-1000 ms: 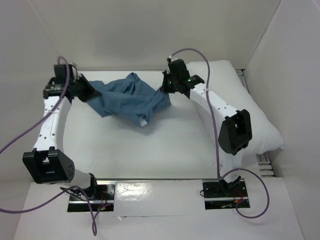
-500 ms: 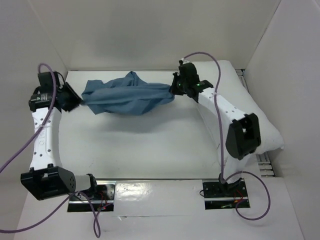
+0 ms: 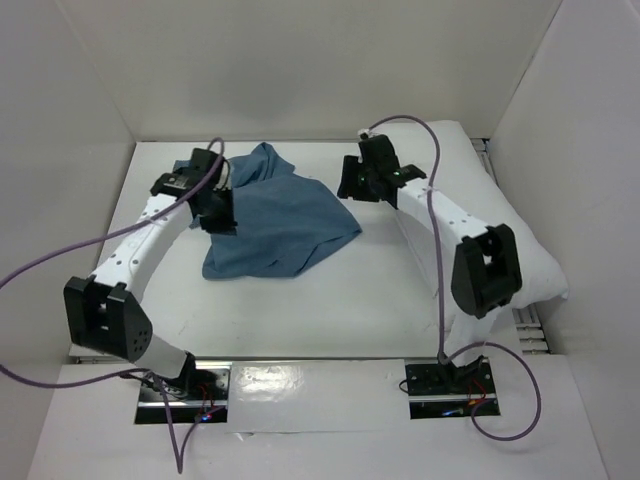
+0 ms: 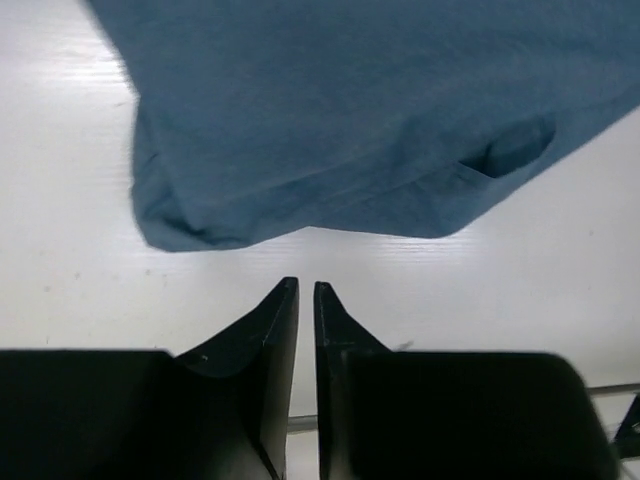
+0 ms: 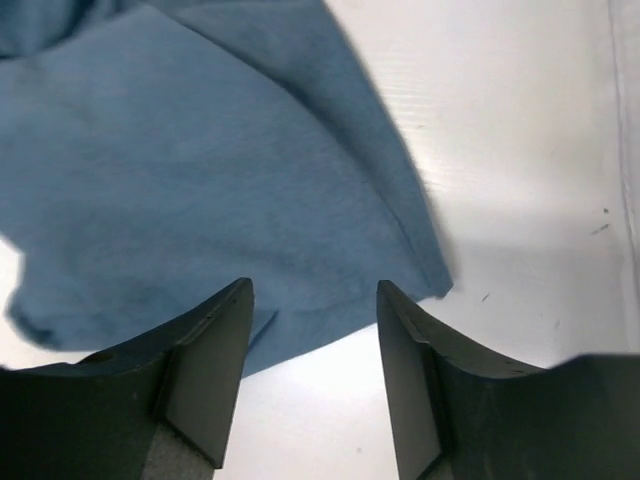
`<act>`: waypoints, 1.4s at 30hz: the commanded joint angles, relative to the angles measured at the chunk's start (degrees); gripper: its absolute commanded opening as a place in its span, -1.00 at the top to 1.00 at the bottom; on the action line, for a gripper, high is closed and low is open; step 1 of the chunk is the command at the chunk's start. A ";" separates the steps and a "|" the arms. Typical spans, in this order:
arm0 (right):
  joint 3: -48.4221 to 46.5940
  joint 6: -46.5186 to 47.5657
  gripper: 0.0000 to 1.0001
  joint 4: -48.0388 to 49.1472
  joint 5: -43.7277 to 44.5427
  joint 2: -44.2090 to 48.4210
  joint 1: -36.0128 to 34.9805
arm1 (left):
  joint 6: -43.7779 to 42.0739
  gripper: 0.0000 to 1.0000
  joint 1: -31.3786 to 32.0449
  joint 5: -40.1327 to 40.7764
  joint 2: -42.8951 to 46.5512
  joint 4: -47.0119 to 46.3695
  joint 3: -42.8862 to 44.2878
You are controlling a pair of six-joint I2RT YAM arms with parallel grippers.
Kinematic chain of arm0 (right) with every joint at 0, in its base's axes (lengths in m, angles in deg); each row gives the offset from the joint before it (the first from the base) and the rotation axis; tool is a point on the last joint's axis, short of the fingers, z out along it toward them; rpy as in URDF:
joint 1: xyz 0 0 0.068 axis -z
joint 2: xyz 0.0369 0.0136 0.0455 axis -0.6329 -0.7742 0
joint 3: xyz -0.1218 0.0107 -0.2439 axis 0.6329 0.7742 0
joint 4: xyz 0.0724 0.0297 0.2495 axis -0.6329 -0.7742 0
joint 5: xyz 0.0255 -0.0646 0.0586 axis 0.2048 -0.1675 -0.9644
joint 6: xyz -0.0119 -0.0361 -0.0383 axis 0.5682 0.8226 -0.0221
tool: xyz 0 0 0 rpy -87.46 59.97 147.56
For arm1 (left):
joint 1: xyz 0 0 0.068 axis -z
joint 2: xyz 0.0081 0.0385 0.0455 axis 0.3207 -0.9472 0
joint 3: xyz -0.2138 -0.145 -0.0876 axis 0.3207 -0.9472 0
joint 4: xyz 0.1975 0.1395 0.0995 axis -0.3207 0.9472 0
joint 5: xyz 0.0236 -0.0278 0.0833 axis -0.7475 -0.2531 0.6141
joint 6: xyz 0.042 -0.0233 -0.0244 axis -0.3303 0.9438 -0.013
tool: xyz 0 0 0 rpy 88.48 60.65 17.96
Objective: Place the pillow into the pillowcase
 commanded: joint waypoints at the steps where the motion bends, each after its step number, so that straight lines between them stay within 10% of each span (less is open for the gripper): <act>1: 4.88 -1.39 -0.18 3.39 -0.49 7.32 -0.91 | -3.25 0.41 5.07 1.55 -5.67 -1.91 2.08; 4: 10.68 -1.39 -0.18 3.39 -2.42 11.54 -2.05 | -3.25 0.15 9.29 -0.12 -11.13 -3.31 2.08; 20: 7.80 -6.47 -0.59 6.02 -0.24 -2.95 -23.85 | 2.29 0.24 3.51 0.68 -9.56 -3.58 -2.58; 24: 5.69 -8.33 -0.38 6.29 3.62 -8.13 -25.43 | 1.51 0.18 2.97 -1.25 -8.15 -3.58 -3.11; 33: 11.13 -10.36 0.96 8.75 8.47 -7.53 -25.52 | -0.79 0.04 5.61 -4.25 -9.20 -5.78 -5.48; 42: 22.29 -7.81 1.00 9.11 8.56 2.13 -24.91 | -5.88 -0.20 13.59 -9.18 -13.59 -9.03 -4.34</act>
